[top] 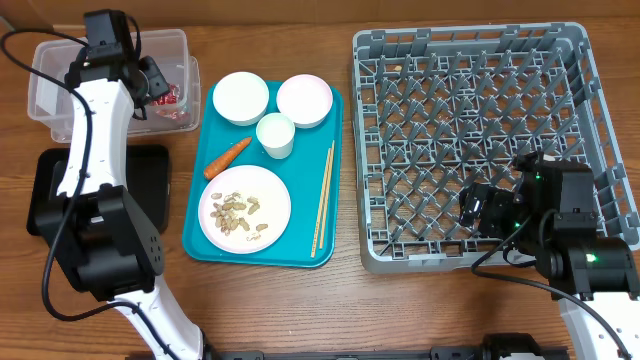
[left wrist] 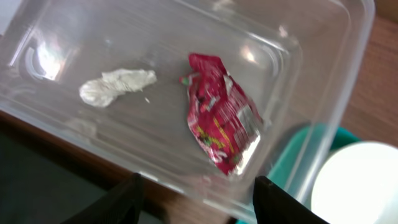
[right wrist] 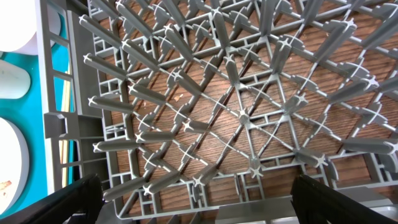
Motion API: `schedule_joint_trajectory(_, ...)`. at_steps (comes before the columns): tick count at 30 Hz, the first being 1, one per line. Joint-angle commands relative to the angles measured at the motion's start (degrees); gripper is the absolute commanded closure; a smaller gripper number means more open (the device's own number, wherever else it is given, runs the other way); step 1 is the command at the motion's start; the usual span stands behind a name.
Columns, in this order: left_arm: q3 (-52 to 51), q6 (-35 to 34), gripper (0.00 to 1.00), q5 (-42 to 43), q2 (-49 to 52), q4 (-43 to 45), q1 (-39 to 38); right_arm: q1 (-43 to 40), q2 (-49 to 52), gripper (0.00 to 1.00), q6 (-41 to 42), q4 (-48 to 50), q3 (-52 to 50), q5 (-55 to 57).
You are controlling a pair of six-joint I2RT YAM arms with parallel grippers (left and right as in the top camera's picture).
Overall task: Sort waste into correct bins and load items into the dishwasher
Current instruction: 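Carry the tissue left and release it into the clear bin, then grasp the white paper cup with the left gripper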
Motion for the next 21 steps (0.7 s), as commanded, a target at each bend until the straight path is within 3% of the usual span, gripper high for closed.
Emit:
schedule_joint_trajectory(1,0.98,1.53,0.41,1.68,-5.92,-3.06,-3.5,0.26,-0.11,0.0,0.26,0.07,1.66,0.52)
schedule_joint_trajectory(7,0.96,1.46,0.46,12.28,-8.61,-13.03,-10.95,0.26,-0.11,0.0,0.26,0.07,1.66,0.52)
schedule_joint_trajectory(15,0.85,0.52,0.46,8.48,-6.08,-17.64,-22.12,0.26,-0.11,0.0,0.26,0.04,1.66,0.52)
schedule_joint_trajectory(21,0.85,-1.14,0.46,7.45,-3.82,-17.79,-24.06,0.26,-0.09,0.0,0.26,-0.5,1.66,0.52)
